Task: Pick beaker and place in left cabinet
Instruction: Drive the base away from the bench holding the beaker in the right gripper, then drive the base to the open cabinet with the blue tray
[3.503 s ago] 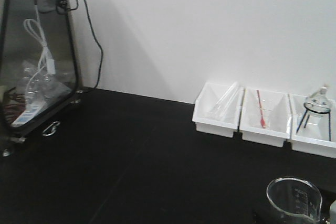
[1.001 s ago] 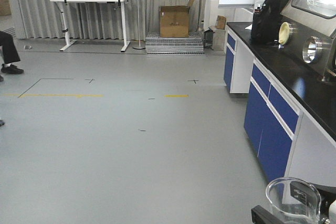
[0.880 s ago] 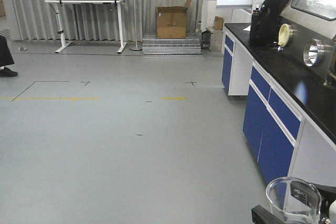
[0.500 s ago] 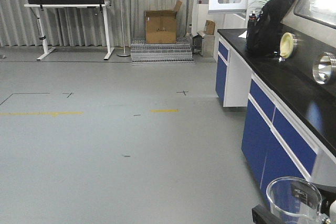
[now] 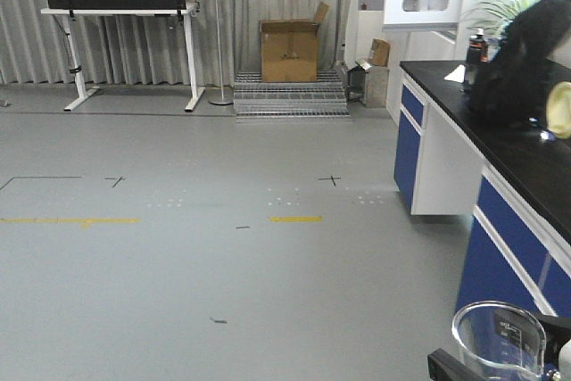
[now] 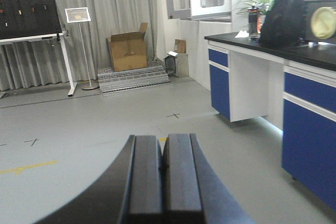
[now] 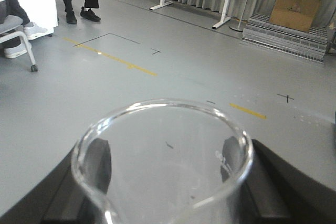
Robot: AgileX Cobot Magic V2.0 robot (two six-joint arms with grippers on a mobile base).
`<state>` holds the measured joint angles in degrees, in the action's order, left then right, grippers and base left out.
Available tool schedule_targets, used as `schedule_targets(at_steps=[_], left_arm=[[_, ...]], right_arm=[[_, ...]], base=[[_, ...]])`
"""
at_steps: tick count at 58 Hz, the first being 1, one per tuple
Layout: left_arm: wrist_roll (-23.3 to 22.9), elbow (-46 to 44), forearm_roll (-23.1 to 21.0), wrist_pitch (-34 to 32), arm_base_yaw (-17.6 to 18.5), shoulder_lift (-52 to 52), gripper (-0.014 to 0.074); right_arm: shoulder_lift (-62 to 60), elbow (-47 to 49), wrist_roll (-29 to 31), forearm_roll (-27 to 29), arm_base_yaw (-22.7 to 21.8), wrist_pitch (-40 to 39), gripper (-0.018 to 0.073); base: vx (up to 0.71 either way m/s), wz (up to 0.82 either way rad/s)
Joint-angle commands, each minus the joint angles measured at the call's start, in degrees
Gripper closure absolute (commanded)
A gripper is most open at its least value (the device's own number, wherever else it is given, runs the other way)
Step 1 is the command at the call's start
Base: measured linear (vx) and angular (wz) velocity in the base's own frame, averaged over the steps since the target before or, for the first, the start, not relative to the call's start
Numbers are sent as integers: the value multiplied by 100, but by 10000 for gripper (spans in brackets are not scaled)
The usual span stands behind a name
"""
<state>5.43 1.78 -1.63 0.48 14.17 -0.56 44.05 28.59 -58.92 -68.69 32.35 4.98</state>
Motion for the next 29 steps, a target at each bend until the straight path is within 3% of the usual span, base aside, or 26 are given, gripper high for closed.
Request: schedule_targets(at_steps=[1,29], left_arm=[[-15,94,-47,-477,32,-102,596],[-15,94,-47,-477,32,-102,596]], right_arm=[[-14,191,40,-73,-20,-127,564],[-14,191,40,-73,-20,-127,564]], base=[[71,9],[73,0]])
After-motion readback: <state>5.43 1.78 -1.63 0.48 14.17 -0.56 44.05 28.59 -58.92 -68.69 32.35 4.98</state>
